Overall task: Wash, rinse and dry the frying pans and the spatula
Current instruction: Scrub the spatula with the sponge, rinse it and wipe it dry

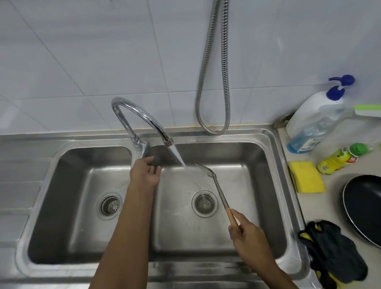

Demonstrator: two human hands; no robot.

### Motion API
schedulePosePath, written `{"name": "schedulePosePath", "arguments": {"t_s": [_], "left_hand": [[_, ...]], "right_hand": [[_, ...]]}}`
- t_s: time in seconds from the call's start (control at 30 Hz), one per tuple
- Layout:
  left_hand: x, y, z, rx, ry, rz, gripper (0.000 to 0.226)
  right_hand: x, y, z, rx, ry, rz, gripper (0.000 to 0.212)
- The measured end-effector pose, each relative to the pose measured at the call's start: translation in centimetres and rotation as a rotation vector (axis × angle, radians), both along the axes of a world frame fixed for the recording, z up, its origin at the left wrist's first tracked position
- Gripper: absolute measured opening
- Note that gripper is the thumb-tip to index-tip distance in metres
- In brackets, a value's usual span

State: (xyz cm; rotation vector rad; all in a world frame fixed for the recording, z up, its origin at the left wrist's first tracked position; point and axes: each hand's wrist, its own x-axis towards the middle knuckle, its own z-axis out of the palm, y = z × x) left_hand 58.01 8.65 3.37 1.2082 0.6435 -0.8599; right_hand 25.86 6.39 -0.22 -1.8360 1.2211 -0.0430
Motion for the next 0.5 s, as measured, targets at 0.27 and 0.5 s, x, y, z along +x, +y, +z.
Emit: {"name": "schedulePosePath", "arguments": {"t_s": [0.27,0.5], "left_hand": [[0.2,-1.7,1.8,0.008,-0.225,0.037,0.044],[1.4,-2.3,3.2,0.100,-0.475,-0.324,0.047]], "right_hand": [[-0.3,-0.4,0.3,0.002,0.005,0.018,0.050],[-0.7,-0.4,0.4,-0.032,-0.019,0.059,0.049]]}}
